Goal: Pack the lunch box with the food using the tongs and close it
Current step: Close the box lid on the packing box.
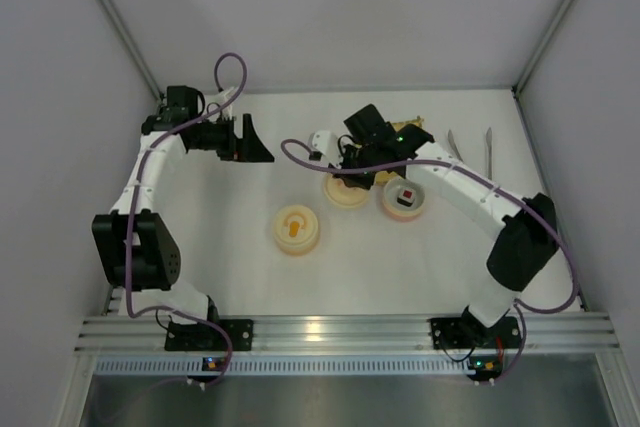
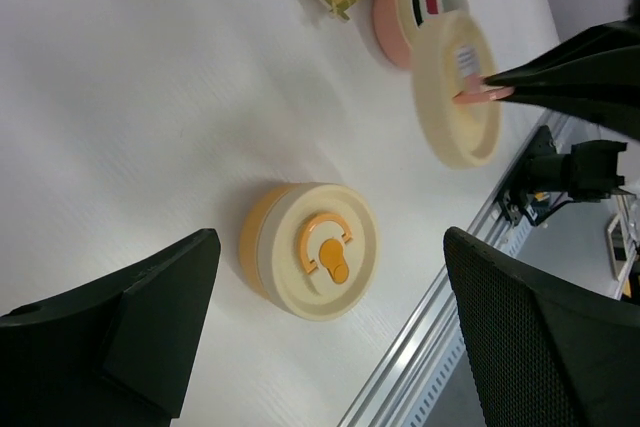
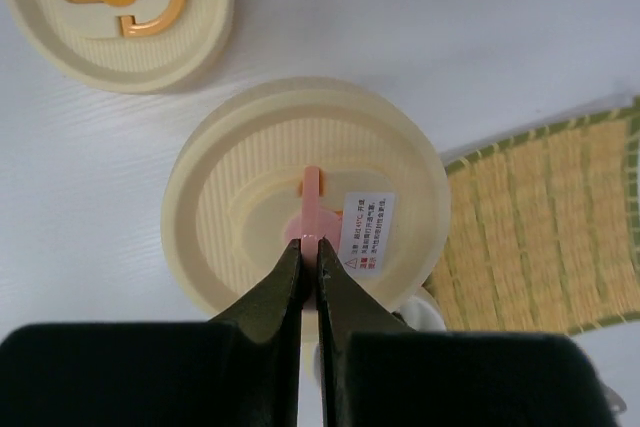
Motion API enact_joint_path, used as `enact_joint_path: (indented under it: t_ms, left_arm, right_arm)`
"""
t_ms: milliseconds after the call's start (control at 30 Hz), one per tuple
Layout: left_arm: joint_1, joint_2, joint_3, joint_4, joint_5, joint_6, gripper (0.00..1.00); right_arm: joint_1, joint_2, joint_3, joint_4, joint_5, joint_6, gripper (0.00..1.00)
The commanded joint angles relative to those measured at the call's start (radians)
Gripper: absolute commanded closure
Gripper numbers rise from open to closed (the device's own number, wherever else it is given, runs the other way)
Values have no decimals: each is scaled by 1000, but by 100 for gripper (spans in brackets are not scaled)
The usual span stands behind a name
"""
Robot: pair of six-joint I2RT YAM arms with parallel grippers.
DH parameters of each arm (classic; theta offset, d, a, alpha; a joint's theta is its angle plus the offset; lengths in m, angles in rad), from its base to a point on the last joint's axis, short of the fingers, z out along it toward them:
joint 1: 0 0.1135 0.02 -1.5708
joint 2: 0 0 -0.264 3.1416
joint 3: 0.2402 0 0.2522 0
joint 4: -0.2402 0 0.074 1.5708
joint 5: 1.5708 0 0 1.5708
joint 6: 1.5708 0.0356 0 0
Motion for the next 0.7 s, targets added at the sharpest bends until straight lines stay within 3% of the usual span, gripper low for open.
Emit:
enact_joint_path:
  t_ms: [0,100,267,500,667]
  left_arm:
    - [6,-61,-25,42,-101,-38,2]
    - [6,-103,-65,68,-136,-56,2]
    - [6,-173,-140,158,-144,-103,2]
    - [4,-213,-163,200,-119,-90,2]
    - [4,-187,-162,181,-107,-84,2]
  right_arm:
    - [-56,-89,-7,-65,74,76,100]
    - [-111,-126,-16,-99,87,44,100]
    - [-212,-178,-80,-166,22,-157,100]
    - [-326,-198,-154,-162,-67,-408,100]
    - [-369,-239,-285,-65,-144,-545,100]
